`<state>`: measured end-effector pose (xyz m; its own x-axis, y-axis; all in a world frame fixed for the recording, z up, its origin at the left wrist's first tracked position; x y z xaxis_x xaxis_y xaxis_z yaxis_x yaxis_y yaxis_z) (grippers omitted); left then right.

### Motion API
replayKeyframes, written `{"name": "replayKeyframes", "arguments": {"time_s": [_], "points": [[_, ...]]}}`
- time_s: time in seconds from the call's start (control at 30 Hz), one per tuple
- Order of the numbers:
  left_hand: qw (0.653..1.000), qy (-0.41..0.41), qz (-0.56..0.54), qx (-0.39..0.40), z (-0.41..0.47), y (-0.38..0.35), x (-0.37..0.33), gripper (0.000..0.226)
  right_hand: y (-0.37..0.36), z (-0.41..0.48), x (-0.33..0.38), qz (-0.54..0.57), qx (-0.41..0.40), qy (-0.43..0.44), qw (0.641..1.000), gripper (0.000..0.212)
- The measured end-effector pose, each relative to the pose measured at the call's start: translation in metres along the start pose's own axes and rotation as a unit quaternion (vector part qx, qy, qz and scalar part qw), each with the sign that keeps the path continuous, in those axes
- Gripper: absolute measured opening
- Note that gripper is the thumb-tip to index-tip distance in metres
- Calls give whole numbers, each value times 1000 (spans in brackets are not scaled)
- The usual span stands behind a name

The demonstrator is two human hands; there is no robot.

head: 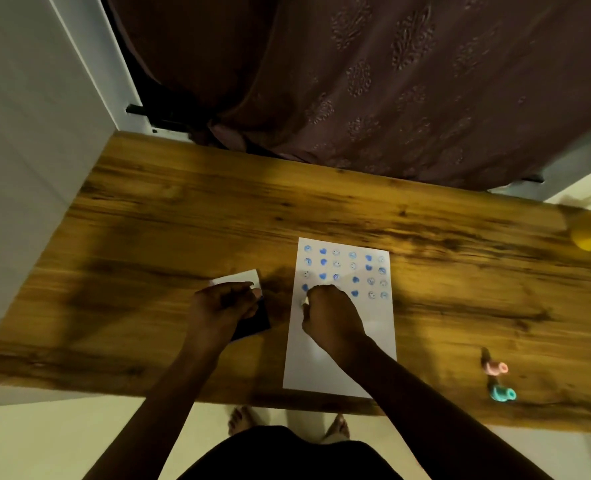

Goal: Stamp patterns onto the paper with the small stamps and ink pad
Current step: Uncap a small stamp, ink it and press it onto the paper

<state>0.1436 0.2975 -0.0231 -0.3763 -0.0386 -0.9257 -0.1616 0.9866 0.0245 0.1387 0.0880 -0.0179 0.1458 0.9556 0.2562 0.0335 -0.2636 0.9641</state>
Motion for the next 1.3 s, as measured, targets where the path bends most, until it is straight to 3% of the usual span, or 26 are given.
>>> {"name": "replayKeyframes", "arguments": {"time_s": [0.17, 0.3, 0.37, 0.43, 0.53, 0.63, 0.83, 1.0, 1.13, 1.3], "points": [[1000, -12, 2, 11, -11, -12, -12, 21, 5, 4, -3, 9, -3, -7, 1000, 41], [1000, 8, -10, 26, -20, -18, -17, 21, 18, 17, -20, 112, 29, -43, 992, 37], [999, 14, -14, 33, -24, -23, -18, 22, 32, 20, -33, 189, 8, -80, 979, 29], [999, 3, 2, 41, -30, -31, -22, 23, 44, 15, -49, 349, -8, -155, 924, 24], [997, -27, 30, 65, -38, -47, -28, 27, 54, -1, -62, 577, 19, -207, 790, 26], [994, -40, 46, 94, -46, -69, -31, 30, 61, -21, -69, 629, 39, -197, 751, 25], [981, -104, 55, 157, -72, -114, -43, 50, 69, -50, -89, 626, 29, -152, 765, 34], [970, -155, 61, 179, -89, -143, -51, 54, 86, -61, -111, 593, 24, -133, 793, 27], [971, -140, 53, 185, -95, -160, -48, 61, 94, -69, -129, 582, 17, -131, 802, 26], [965, -144, 51, 212, -103, -180, -43, 55, 102, -81, -150, 582, 32, -119, 804, 32]]}}
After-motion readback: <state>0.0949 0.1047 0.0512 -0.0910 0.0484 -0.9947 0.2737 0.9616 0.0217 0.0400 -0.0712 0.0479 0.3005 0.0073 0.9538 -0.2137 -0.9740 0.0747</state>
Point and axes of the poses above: each hand's wrist, its own z-axis towards the middle knuckle, its own y-axis out of the back of the hand, x = y × z, the point moved 5 cm from there along z, towards the middle knuckle, and after that the axes turned 10 degrees about -x, right-handed, at the moved point
